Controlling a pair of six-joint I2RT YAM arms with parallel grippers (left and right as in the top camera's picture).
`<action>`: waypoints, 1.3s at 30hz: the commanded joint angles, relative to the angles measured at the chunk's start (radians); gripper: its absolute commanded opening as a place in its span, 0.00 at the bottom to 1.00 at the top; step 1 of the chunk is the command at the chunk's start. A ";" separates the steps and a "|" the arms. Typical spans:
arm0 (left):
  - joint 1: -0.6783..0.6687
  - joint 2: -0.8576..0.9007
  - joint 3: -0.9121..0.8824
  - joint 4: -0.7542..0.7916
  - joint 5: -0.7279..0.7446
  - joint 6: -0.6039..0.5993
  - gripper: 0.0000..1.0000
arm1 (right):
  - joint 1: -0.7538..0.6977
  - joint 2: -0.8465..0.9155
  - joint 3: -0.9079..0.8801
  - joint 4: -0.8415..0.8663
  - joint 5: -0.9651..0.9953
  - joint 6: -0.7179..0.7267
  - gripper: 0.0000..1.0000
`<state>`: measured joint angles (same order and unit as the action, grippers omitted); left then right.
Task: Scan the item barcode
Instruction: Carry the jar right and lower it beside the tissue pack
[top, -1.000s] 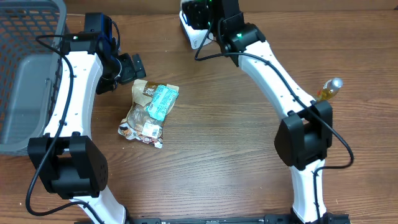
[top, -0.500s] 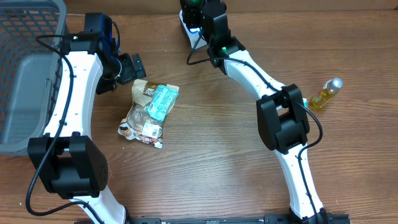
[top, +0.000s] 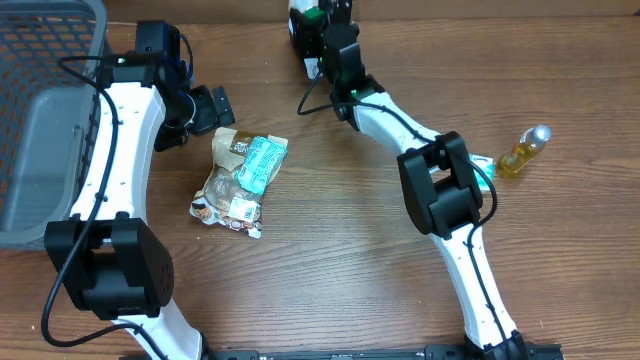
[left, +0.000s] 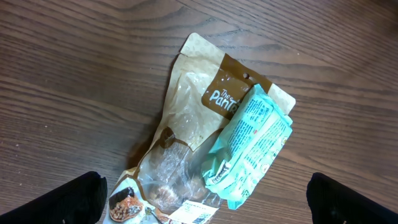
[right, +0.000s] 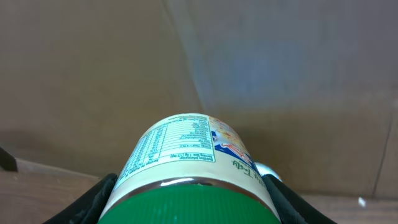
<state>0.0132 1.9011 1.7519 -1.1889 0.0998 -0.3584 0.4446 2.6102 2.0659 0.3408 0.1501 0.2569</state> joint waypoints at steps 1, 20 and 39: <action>-0.001 0.003 -0.011 0.000 -0.006 0.015 1.00 | -0.008 -0.001 0.008 0.023 0.014 -0.037 0.20; -0.001 0.003 -0.011 0.000 -0.005 0.015 0.99 | -0.031 -0.261 0.008 -0.111 0.014 -0.083 0.20; -0.001 0.003 -0.011 0.000 -0.006 0.015 1.00 | -0.092 -0.595 -0.038 -1.695 0.014 0.092 0.26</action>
<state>0.0132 1.9011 1.7508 -1.1881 0.0998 -0.3584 0.3794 1.9991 2.0624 -1.2949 0.1570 0.2779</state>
